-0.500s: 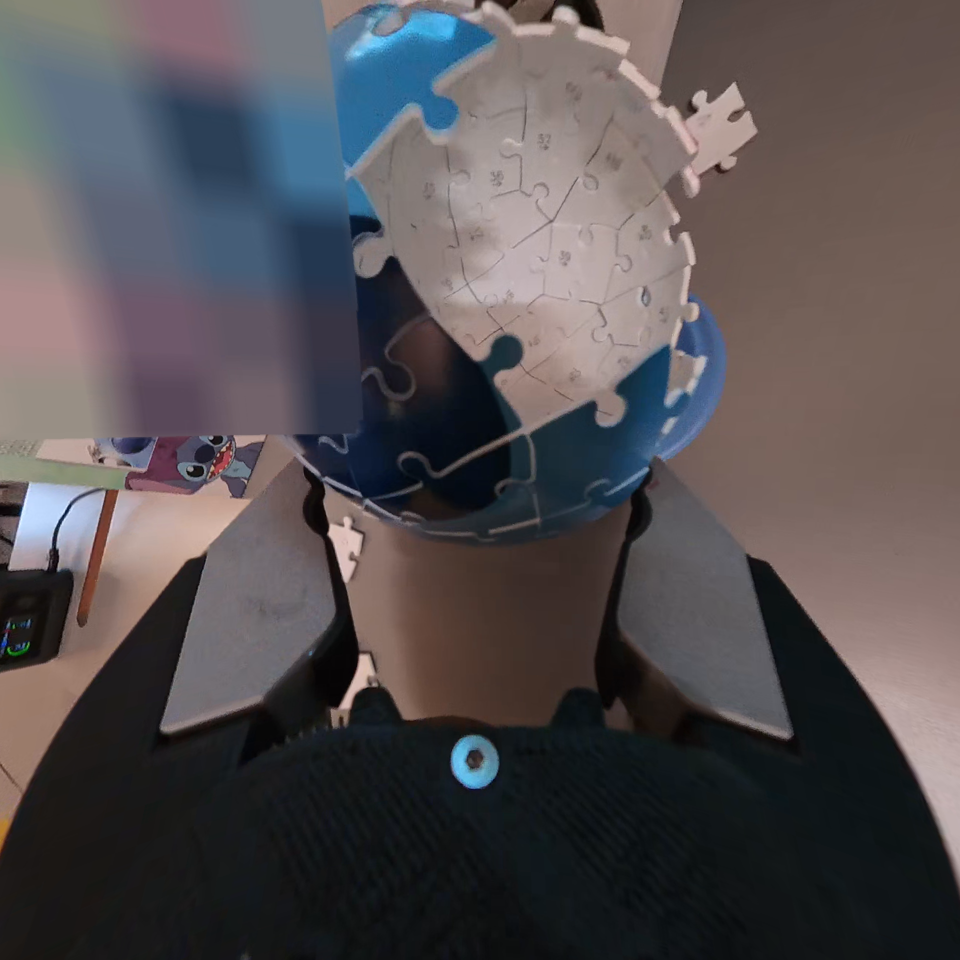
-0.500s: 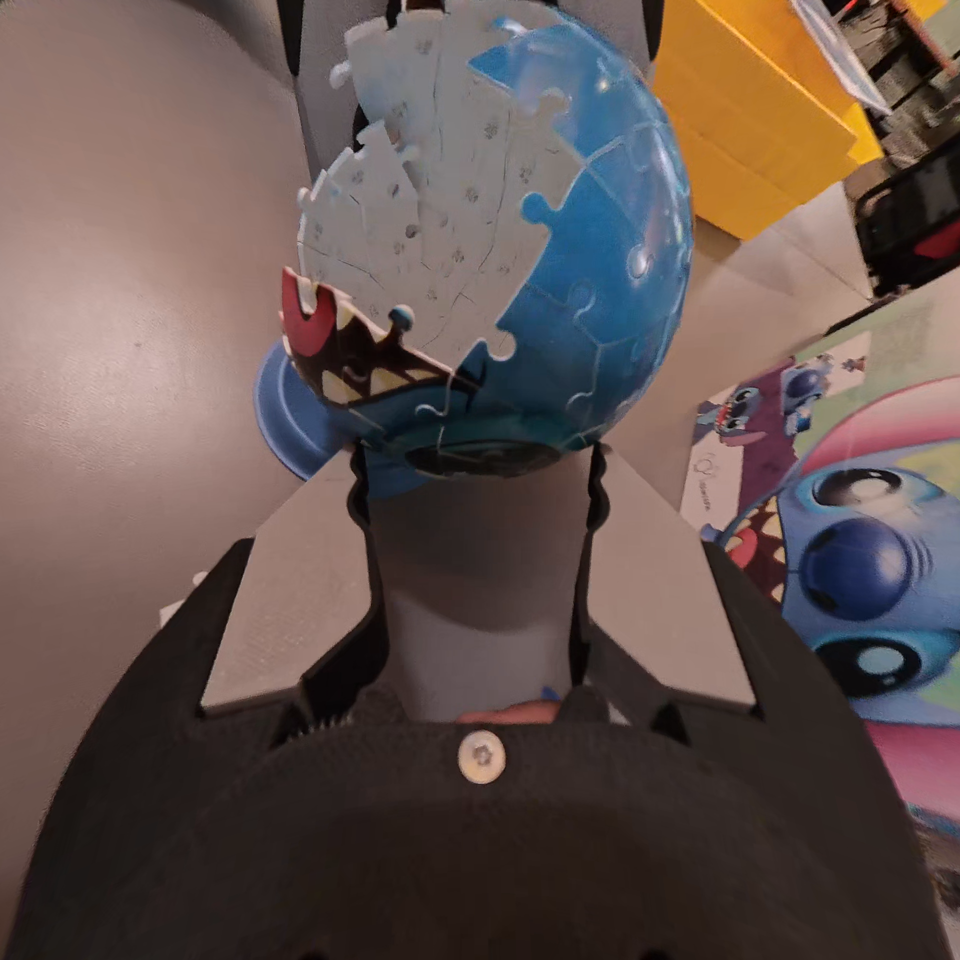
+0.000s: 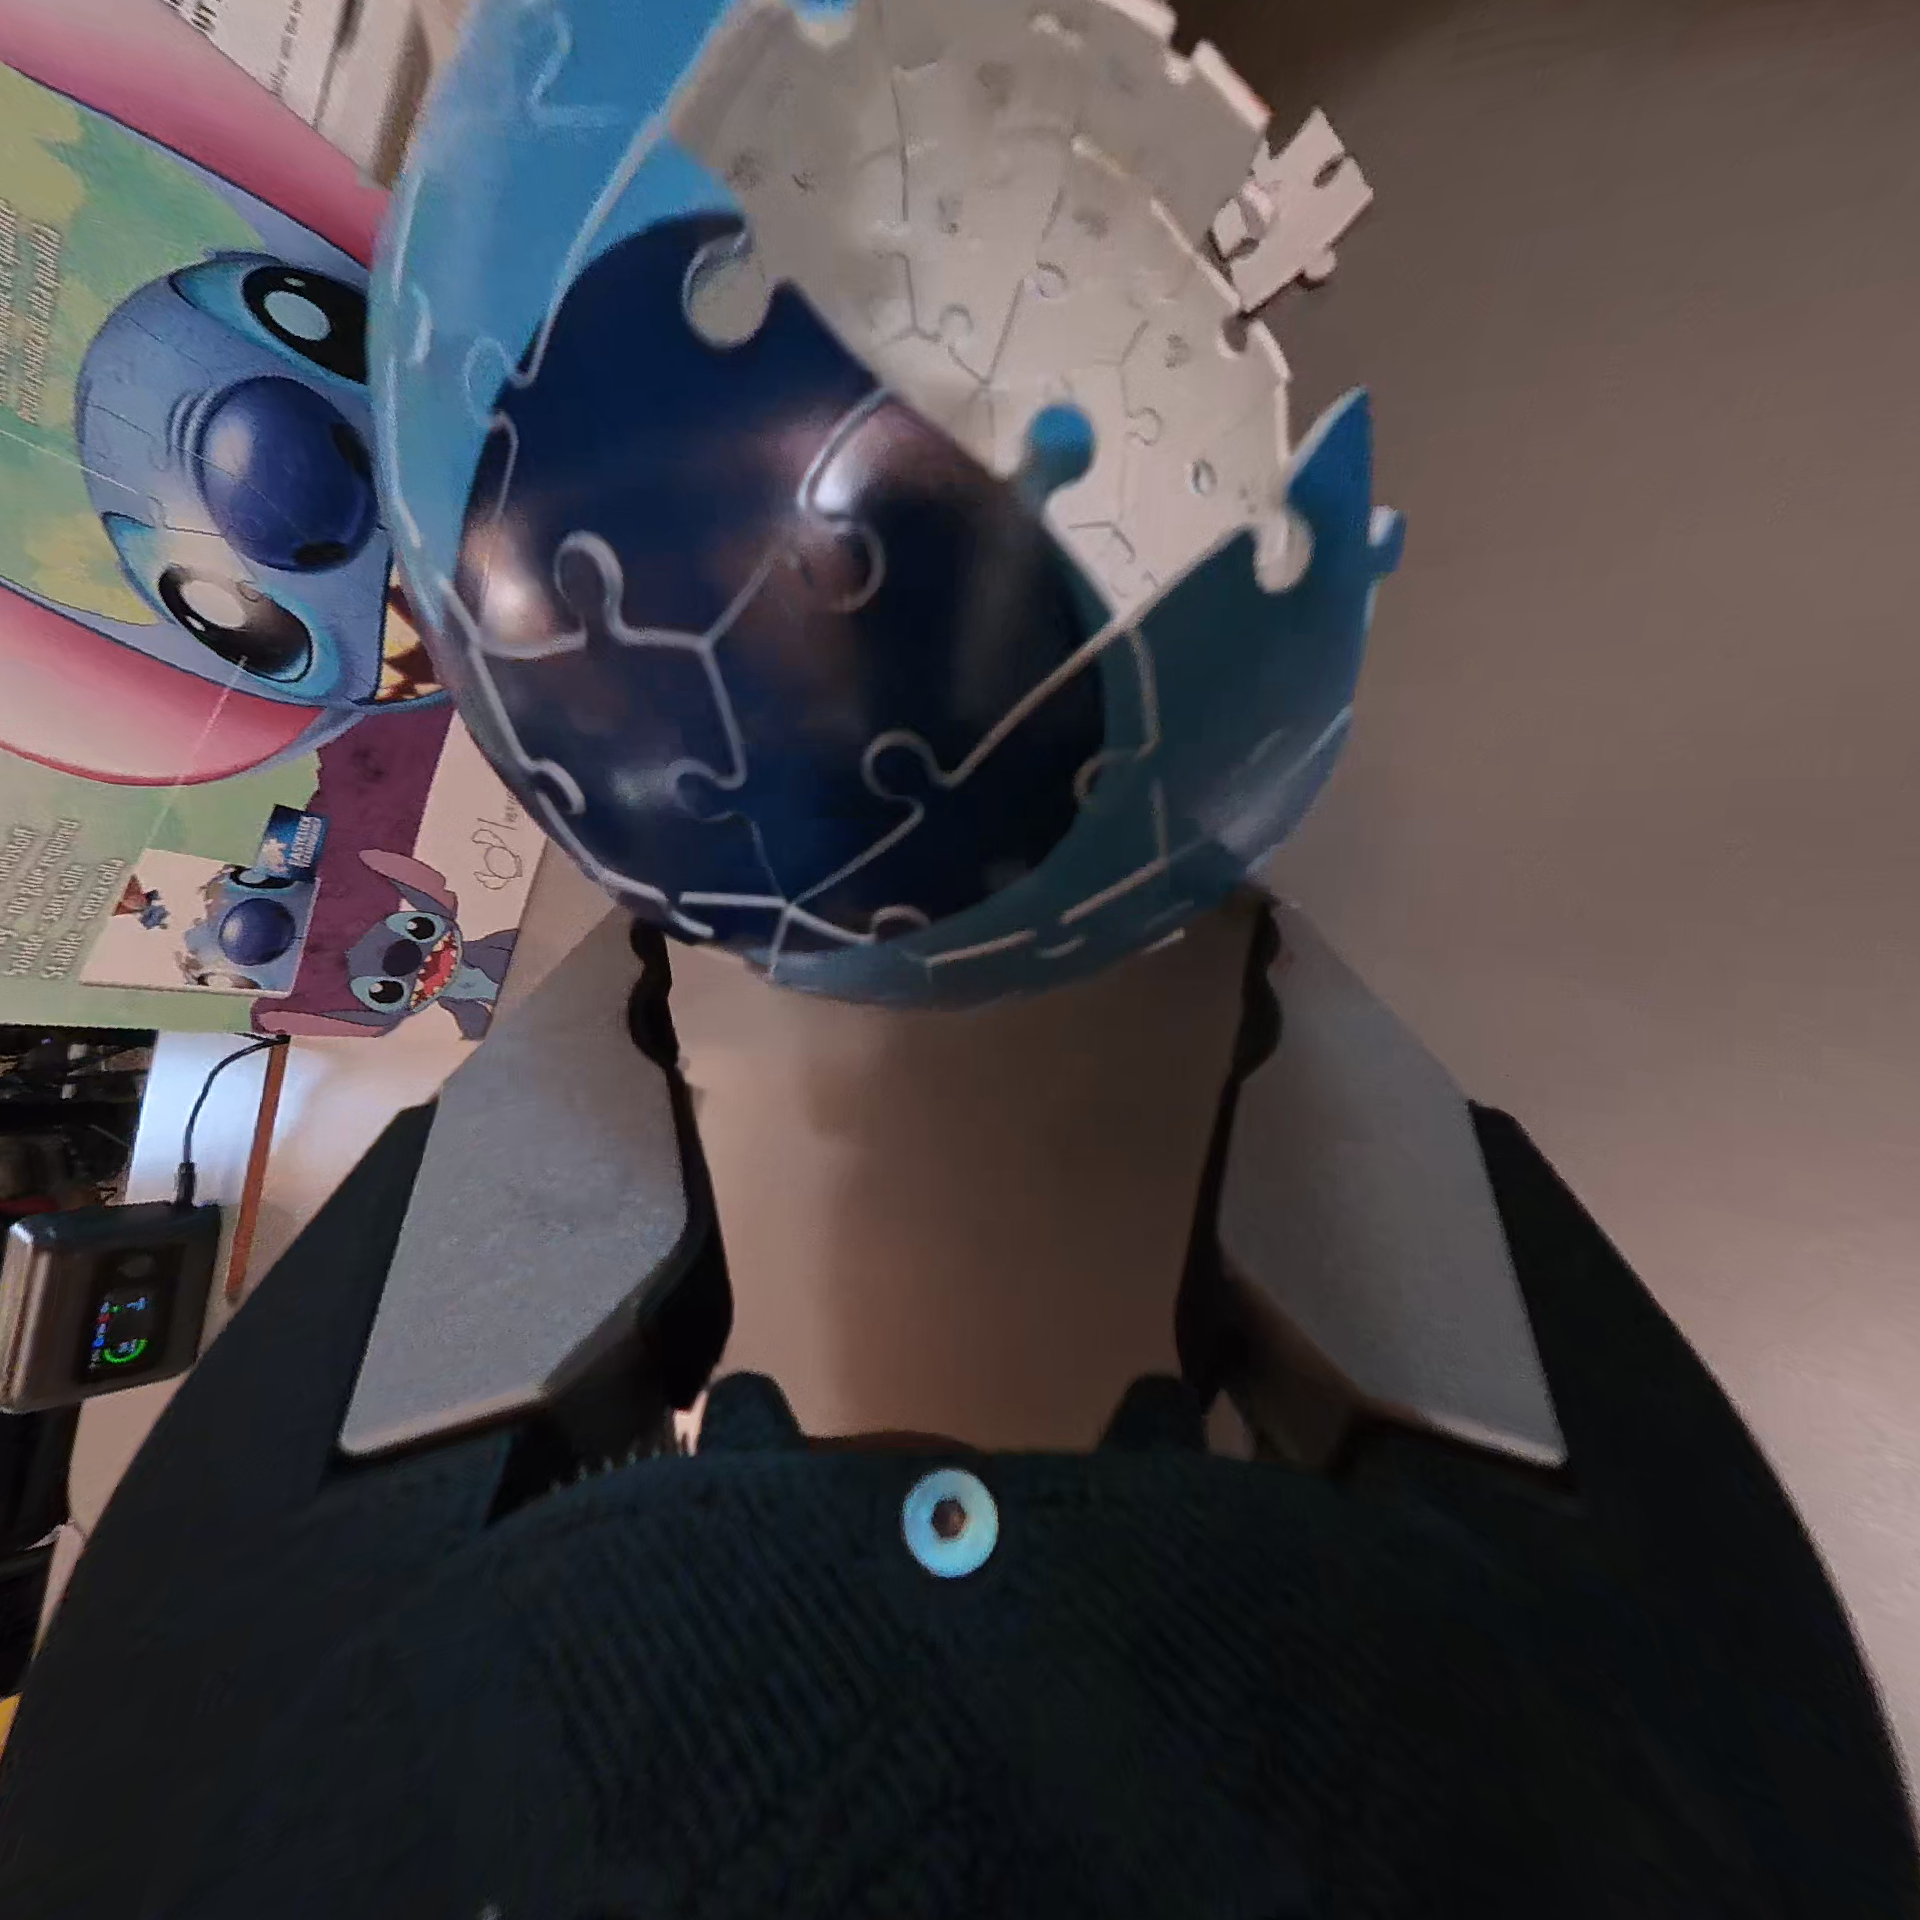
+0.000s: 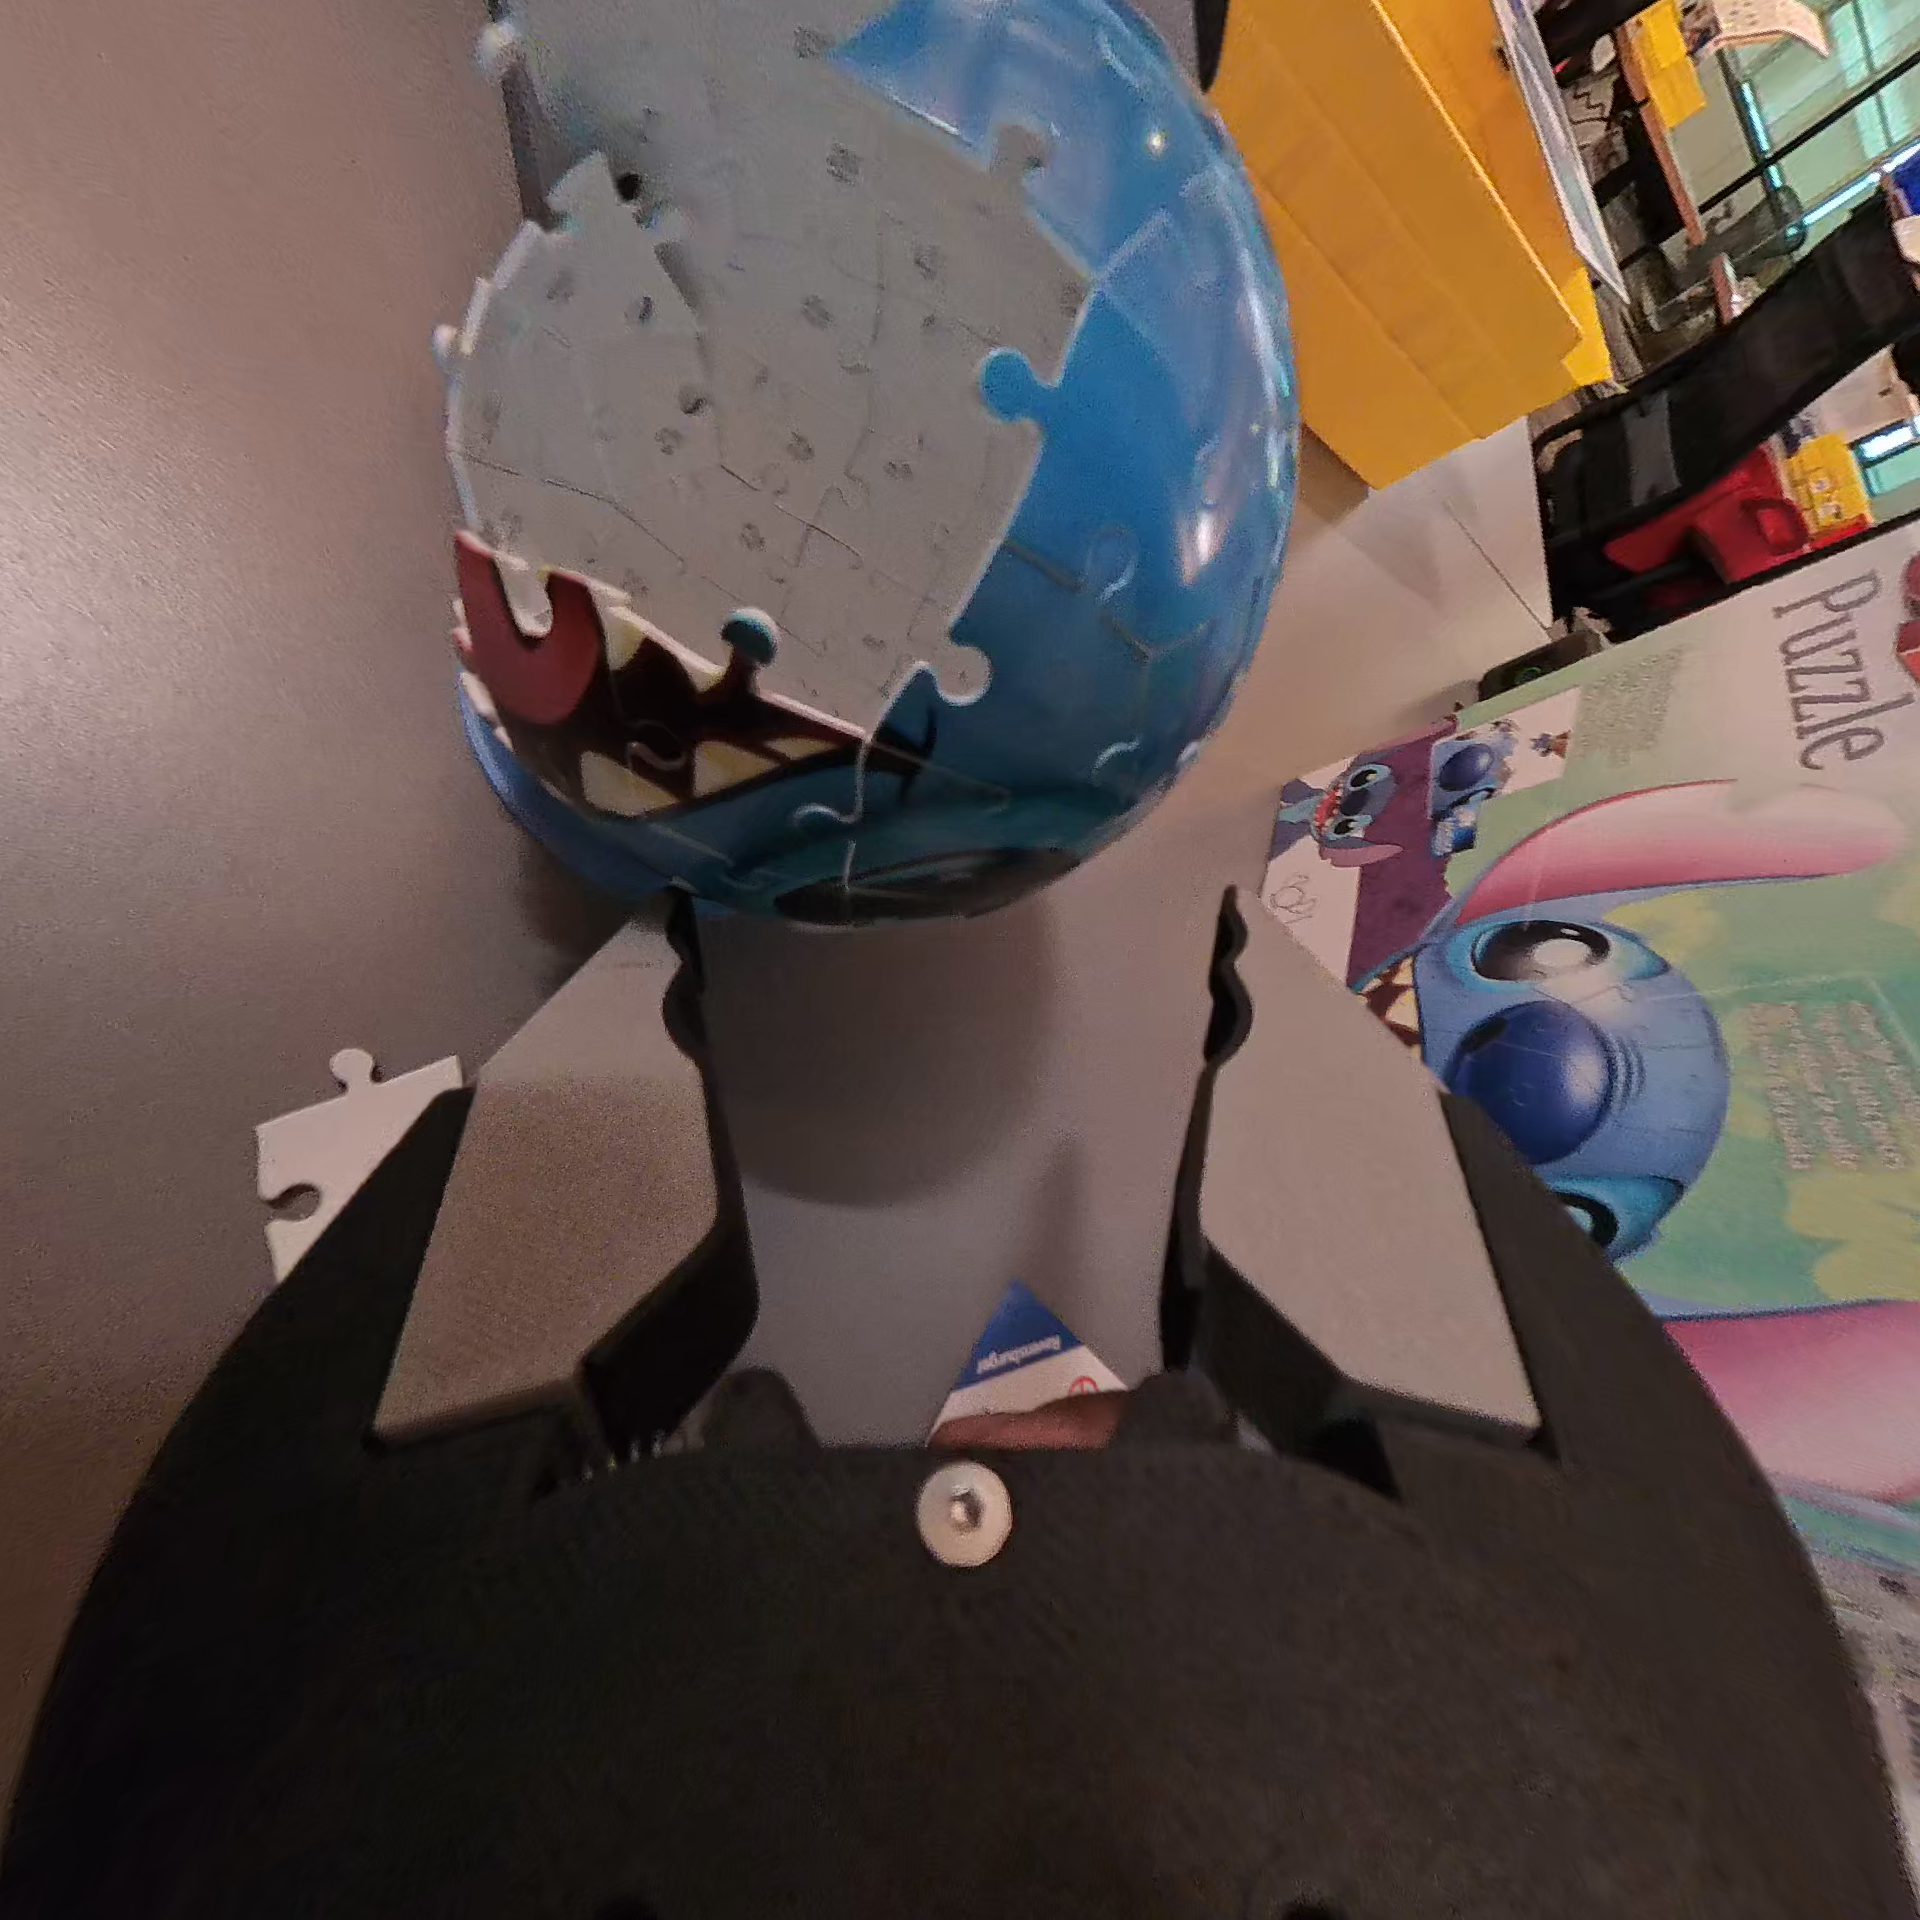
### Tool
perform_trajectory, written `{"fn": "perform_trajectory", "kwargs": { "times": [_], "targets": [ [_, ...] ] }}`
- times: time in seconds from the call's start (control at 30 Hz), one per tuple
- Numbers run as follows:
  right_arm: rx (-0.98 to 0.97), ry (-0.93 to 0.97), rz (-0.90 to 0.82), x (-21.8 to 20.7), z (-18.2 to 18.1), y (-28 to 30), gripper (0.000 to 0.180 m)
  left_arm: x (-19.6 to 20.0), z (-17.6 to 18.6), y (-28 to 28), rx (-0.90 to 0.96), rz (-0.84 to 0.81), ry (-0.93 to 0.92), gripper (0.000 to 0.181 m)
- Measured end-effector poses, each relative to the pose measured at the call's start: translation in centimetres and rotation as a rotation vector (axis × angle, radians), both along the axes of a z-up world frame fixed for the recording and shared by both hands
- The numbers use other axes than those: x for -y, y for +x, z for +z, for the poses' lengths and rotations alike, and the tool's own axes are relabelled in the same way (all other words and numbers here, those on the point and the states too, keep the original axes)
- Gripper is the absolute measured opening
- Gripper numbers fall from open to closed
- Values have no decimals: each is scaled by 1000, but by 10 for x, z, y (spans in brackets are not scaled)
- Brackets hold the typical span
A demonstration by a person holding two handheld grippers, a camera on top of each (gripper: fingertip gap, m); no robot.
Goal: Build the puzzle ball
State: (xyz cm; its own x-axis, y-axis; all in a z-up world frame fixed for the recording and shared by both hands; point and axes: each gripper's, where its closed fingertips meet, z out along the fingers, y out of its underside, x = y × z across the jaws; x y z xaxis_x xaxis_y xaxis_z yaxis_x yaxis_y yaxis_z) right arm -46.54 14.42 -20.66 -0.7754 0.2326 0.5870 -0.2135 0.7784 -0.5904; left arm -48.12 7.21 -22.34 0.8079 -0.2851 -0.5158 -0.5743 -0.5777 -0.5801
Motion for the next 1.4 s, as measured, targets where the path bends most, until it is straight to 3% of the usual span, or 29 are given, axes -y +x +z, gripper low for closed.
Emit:
{"fn": "perform_trajectory", "kwargs": {
  "times": [0.17,0.27,0.37,0.53,0.67,0.77,1.13,1.4],
  "targets": [
    [-69,86,4,1,-2,3,93,3,-9,1,50,1,-12,96],
    [-73,124,-12,-8,-4,2,91,7,-10,-1,82,4,-21,100],
    [-20,122,-50,-26,-2,0,100,9,-10,7,212,-17,-19,109],
    [343,-121,32,-29,4,21,89,3,1,21,403,-61,32,112],
    [542,-323,79,-18,17,25,89,1,3,21,425,-51,37,114],
    [556,-369,79,-17,18,17,83,0,3,19,420,-35,45,112],
    [544,-136,163,10,-13,18,91,-7,-5,16,442,-10,25,105],
    [363,-62,162,15,1,9,84,-4,-3,1,315,25,34,108]
  ]
}}
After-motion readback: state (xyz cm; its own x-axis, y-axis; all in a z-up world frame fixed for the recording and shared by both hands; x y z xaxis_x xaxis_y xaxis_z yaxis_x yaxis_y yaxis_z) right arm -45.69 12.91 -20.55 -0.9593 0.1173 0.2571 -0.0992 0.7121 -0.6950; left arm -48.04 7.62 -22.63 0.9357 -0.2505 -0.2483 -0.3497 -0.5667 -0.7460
